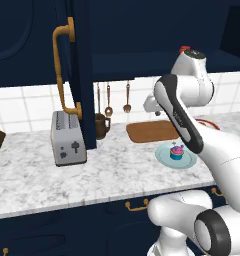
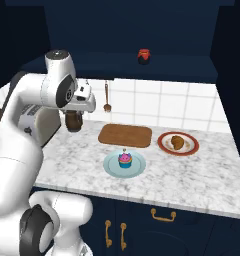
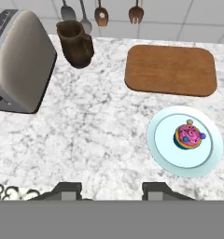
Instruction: From the different types of pastries on the counter, select a croissant and place it on the cutting board. Then retrieve a jar of jam from the cabinet and place it alongside the croissant on the cutting board.
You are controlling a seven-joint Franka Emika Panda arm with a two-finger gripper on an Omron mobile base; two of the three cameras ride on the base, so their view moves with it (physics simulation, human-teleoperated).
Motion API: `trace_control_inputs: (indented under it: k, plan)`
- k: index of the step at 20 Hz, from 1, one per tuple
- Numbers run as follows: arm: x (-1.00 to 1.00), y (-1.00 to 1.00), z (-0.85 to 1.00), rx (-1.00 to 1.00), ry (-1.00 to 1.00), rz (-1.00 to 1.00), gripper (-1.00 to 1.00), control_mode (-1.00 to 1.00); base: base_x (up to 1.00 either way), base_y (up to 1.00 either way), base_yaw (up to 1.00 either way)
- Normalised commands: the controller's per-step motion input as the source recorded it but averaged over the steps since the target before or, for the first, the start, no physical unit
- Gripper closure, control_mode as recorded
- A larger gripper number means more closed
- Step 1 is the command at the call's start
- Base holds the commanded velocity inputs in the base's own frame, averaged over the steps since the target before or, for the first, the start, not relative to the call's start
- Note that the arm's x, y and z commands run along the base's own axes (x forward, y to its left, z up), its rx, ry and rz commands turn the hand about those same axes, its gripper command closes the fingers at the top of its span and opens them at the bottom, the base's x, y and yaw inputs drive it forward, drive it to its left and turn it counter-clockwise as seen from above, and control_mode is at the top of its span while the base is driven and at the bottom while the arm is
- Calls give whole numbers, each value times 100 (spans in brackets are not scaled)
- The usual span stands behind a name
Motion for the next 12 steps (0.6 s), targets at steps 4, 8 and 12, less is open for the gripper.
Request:
trace_control_inputs:
  k: [4,8,12]
  plan:
    - [56,-36,-1,0,5,-3,-100,-100,0,0,0]
    - [94,-86,17,4,14,-5,-100,-100,0,0,0]
    - [76,-56,55,3,9,-26,-100,-100,0,0,0]
